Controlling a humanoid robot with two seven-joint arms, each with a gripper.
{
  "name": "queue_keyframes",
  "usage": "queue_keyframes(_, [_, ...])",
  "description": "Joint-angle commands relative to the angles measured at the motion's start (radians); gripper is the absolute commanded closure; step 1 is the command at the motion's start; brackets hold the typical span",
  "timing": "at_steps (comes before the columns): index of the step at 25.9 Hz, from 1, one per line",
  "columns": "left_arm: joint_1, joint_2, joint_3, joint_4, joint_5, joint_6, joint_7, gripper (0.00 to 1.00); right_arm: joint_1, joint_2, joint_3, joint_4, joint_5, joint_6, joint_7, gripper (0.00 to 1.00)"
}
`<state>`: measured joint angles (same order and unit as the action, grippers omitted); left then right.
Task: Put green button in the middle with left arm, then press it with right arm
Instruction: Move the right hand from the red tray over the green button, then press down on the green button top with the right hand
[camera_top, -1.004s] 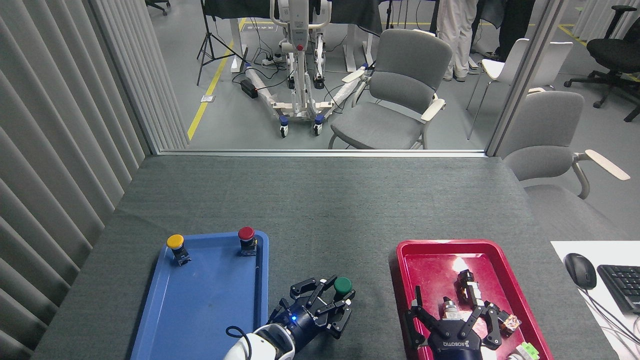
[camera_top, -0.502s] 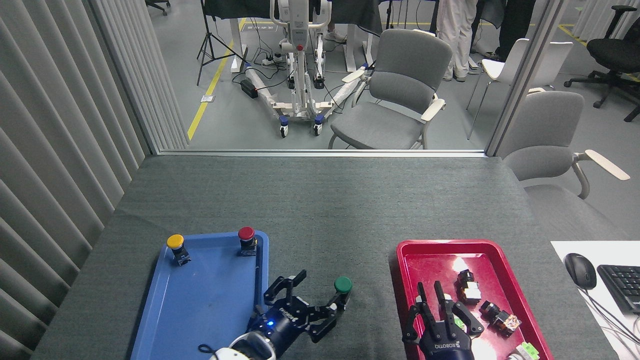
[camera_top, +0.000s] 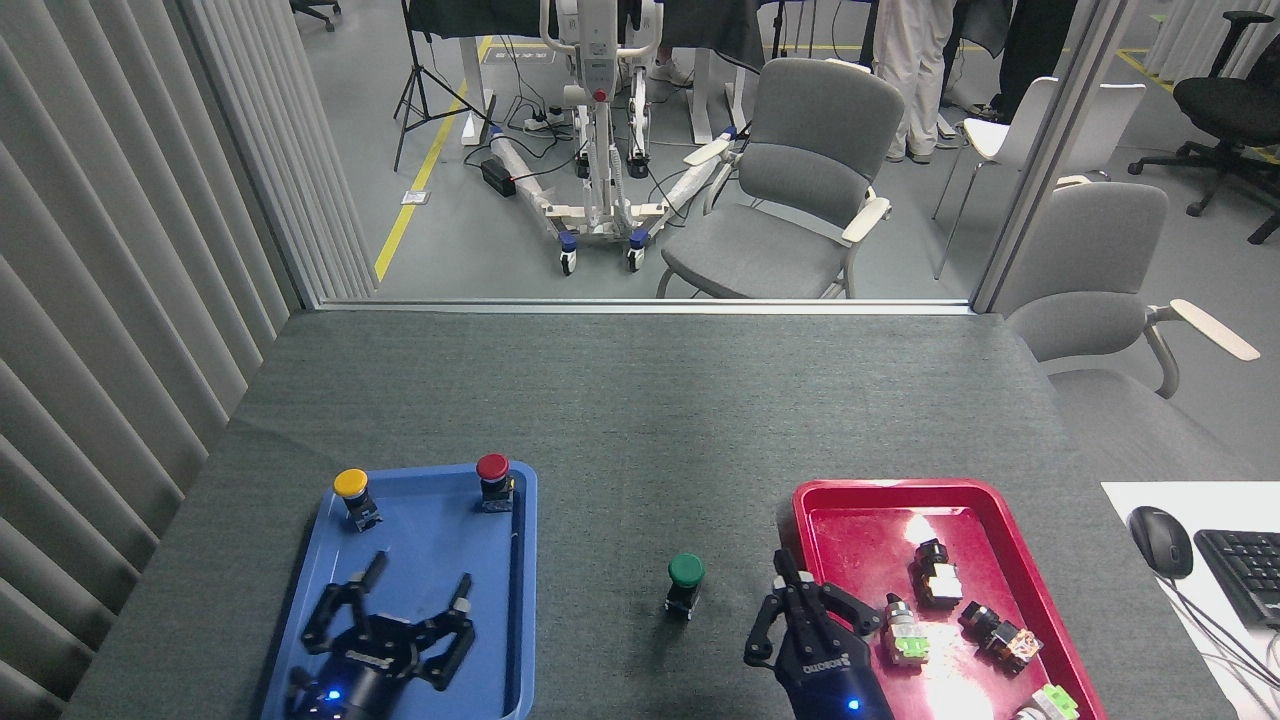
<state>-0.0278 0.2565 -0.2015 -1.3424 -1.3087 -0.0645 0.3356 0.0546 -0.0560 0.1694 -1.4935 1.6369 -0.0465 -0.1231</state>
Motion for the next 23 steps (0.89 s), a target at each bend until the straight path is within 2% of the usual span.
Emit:
queue_keyframes(1, [0.055,0.014,0.139,-0.031,0.000,0.022,0.000,0.01,-0.061,0.004,0.058,0.073,-0.020,0.001,0.042,1.00])
queue_keyframes(6, [0.058,0.010,0.208,-0.018,-0.001,0.035,-0.006,0.01,-0.145,0.042,0.114,0.236,-0.034,0.011,0.053,1.00])
queue_keyframes(9, [0.051,0.004,0.215,-0.023,-0.001,0.035,-0.006,0.01,-0.174,0.045,0.121,0.294,-0.035,0.019,0.053,1.00])
queue_keyframes(17, [0.077,0.006,0.295,-0.083,0.005,0.020,-0.018,0.01,-0.185,0.059,0.122,0.381,-0.035,0.022,0.056,1.00])
queue_keyframes(20, [0.135,0.004,0.303,-0.150,0.003,0.034,-0.026,0.01,-0.185,0.061,0.124,0.372,-0.042,0.027,0.053,1.00])
queue_keyframes(23, [0.140,0.001,0.315,-0.159,0.005,0.034,-0.030,0.01,-0.185,0.062,0.130,0.326,-0.066,0.036,0.045,1.00])
